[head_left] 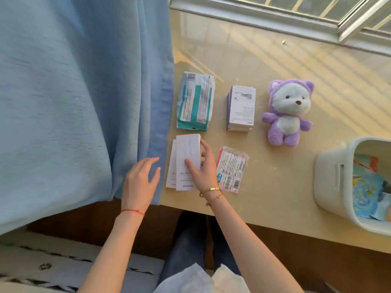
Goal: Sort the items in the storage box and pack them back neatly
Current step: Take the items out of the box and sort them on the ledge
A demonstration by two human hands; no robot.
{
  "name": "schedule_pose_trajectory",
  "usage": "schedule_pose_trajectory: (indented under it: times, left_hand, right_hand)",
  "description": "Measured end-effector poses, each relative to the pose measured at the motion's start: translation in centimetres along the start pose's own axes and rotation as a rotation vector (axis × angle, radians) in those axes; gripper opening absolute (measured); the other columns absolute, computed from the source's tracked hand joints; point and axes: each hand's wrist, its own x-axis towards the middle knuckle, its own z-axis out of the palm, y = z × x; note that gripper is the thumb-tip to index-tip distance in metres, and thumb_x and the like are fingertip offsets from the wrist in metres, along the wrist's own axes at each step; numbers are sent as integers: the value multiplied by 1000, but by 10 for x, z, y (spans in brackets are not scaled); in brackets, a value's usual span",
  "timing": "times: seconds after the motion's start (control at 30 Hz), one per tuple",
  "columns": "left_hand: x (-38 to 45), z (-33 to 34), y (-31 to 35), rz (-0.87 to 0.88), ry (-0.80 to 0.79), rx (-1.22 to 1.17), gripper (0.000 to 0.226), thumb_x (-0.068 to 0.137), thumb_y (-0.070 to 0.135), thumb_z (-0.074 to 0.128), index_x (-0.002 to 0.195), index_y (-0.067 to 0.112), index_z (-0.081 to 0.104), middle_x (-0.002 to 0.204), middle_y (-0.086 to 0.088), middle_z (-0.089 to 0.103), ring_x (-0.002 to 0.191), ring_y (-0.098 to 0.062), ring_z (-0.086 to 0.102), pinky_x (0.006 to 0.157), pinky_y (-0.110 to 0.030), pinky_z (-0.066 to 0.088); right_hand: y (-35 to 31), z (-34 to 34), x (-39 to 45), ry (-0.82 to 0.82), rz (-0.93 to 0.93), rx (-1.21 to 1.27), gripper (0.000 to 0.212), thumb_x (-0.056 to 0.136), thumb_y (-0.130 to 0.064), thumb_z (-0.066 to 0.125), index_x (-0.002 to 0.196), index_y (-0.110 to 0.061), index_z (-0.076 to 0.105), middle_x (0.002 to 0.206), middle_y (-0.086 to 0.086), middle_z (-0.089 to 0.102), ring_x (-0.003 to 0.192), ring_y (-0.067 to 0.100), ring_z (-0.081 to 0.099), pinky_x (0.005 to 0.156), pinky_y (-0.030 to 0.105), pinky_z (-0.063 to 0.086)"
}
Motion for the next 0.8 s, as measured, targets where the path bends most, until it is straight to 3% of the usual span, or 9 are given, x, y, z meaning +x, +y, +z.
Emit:
schedule_pose_trajectory:
  times: [0.13,0.23,0.33,0.43,0.53,0.8]
  left_hand:
    - [-8,-13,-22,22,13,24,29,90,19,60,118,16,62,115,0,64,108,-16,58,91,-33,48]
    - [-12,-15,-26,38,6,31,28,91,21,59,118,16,62,114,1,65,107,-15,59,89,-32,50]
    - [-15,-15,-21,64,16,45,27,90,21,60,116,16,63,111,1,66,104,-14,60,87,-27,47]
    - [-15,-16,-7,96,25,61,27,89,21,62,115,15,64,111,0,67,103,-15,61,87,-27,47]
    - [-17,-20,16,126,11,82,29,90,25,61,117,17,63,114,0,66,105,-16,61,88,-29,49]
    - [-35,-14,116,260,-17,89,28,89,22,61,116,17,62,115,-4,65,106,-20,60,87,-36,49]
  right_hand:
    - [0,29,1,-15,19,-83,70,82,-22,69,142,-20,31,129,1,44,114,16,46,100,36,42]
    - [4,37,2,-40,10,-239,72,85,-30,65,145,-19,26,129,7,44,113,19,47,92,27,40]
    - [5,33,4,-10,-47,-492,70,86,-40,61,143,-14,30,120,9,47,107,24,48,86,32,43]
    - [1,15,2,11,-96,-574,65,87,-42,60,140,-11,36,121,10,49,108,25,48,92,34,43]
    - [-6,-19,-11,42,-210,-620,54,90,-40,58,134,-13,44,121,8,52,112,25,48,100,36,37]
    - [-4,-178,-78,164,-344,-703,41,89,-32,56,127,-15,53,116,3,56,109,21,46,97,33,42]
